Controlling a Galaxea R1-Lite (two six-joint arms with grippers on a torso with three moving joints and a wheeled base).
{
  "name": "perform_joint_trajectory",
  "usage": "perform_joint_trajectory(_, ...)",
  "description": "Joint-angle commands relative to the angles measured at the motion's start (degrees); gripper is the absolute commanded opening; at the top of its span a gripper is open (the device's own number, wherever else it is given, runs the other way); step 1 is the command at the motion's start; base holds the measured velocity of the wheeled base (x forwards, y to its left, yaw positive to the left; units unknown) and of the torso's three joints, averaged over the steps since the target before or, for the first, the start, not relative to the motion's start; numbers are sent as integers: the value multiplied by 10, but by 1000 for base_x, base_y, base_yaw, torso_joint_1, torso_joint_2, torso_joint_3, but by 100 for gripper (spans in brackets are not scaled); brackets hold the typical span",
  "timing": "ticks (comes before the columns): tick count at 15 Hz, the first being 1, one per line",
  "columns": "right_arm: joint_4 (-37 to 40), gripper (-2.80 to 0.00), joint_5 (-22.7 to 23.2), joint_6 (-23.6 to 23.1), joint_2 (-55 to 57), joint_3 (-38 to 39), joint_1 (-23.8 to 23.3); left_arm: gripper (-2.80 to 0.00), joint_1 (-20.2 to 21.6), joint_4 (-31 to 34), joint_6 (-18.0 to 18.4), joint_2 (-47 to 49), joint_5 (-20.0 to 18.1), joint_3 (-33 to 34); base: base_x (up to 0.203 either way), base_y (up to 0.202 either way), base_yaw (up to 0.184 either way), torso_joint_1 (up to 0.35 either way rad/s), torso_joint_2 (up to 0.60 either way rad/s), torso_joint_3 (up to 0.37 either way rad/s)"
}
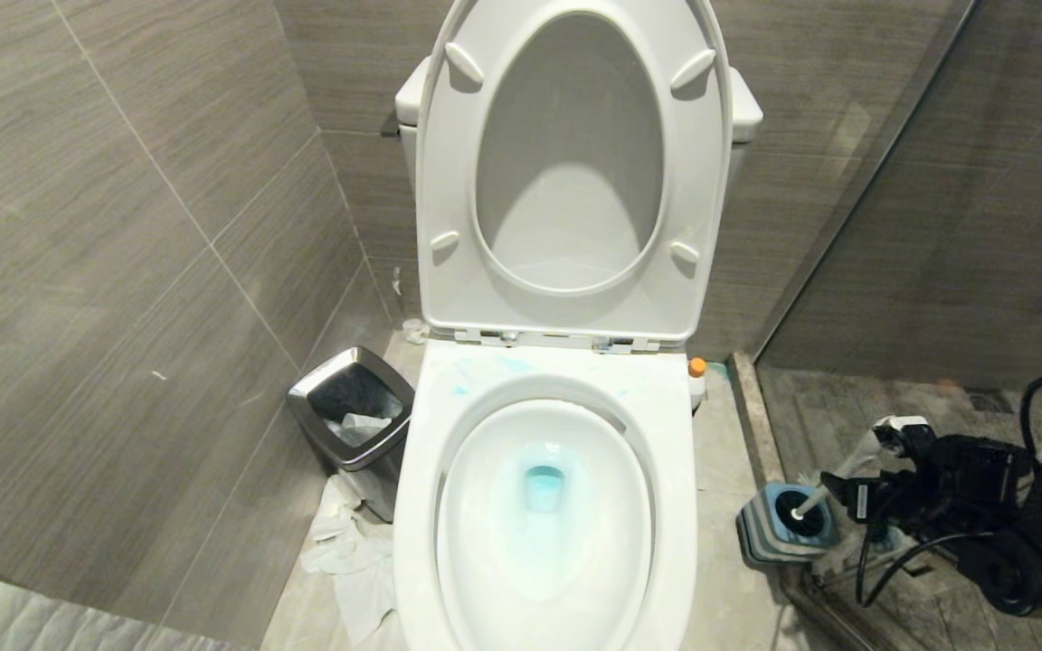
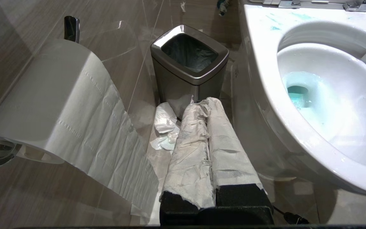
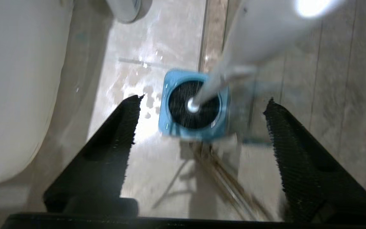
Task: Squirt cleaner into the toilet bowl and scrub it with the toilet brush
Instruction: Put the toilet brush back, then flush the toilet
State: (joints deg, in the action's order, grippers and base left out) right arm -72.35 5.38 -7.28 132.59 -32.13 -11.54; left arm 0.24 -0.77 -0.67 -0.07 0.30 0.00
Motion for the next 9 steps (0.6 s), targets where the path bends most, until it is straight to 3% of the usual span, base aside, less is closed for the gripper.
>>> perform_joint_trajectory(1, 10, 0, 1, -3, -71, 37, 0, -280, 1, 0, 0, 1, 0, 4, 0, 0, 0, 0, 0, 0)
perform_joint_trajectory(9, 161, 0, -3, -31, -455, 189, 4, -280, 0, 0, 0, 1, 0, 4, 0, 0, 0, 0, 0, 0)
